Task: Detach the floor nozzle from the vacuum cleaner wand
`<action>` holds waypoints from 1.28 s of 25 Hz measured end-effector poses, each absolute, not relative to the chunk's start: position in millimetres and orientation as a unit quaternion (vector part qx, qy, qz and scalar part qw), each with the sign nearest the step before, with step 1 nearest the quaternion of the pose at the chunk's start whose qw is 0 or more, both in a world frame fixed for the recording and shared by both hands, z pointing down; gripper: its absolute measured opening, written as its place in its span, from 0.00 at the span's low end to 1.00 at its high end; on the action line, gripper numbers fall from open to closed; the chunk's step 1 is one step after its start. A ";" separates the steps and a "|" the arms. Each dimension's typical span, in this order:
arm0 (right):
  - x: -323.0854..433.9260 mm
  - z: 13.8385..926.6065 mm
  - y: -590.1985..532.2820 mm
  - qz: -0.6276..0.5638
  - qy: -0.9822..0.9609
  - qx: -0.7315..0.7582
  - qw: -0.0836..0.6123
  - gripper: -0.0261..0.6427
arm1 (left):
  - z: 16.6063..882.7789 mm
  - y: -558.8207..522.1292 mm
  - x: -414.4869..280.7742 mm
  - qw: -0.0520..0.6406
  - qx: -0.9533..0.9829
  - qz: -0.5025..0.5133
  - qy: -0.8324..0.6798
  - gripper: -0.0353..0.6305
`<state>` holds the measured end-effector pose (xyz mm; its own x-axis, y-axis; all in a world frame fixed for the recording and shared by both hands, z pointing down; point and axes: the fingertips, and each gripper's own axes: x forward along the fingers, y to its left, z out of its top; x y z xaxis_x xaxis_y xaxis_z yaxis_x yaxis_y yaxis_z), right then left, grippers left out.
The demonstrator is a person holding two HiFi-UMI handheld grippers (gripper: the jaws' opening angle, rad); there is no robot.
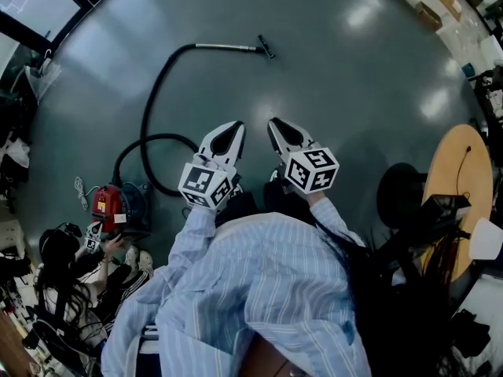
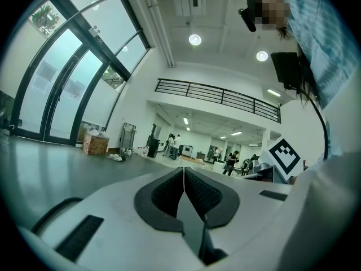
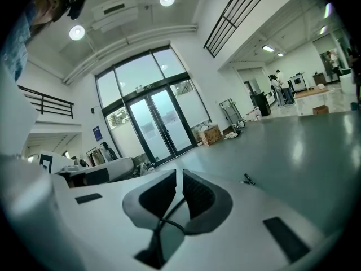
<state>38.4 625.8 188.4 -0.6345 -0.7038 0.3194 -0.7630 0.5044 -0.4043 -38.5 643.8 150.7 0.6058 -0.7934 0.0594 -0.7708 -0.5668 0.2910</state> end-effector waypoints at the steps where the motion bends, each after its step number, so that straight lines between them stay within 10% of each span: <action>1: 42.4 188.7 621.7 0.260 -0.864 0.427 0.058 0.10 | 150.3 640.9 -35.1 0.144 0.885 -0.039 -0.442 0.07; 32: 123.9 221.3 541.2 0.300 -0.868 0.391 0.063 0.10 | 171.7 571.9 47.1 0.135 0.868 0.001 -0.478 0.07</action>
<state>123.9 541.2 221.3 -0.6866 -0.6408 0.3436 -0.7160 0.5139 -0.4724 47.1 571.9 171.7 0.5435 -0.8291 0.1312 -0.8299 -0.5072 0.2324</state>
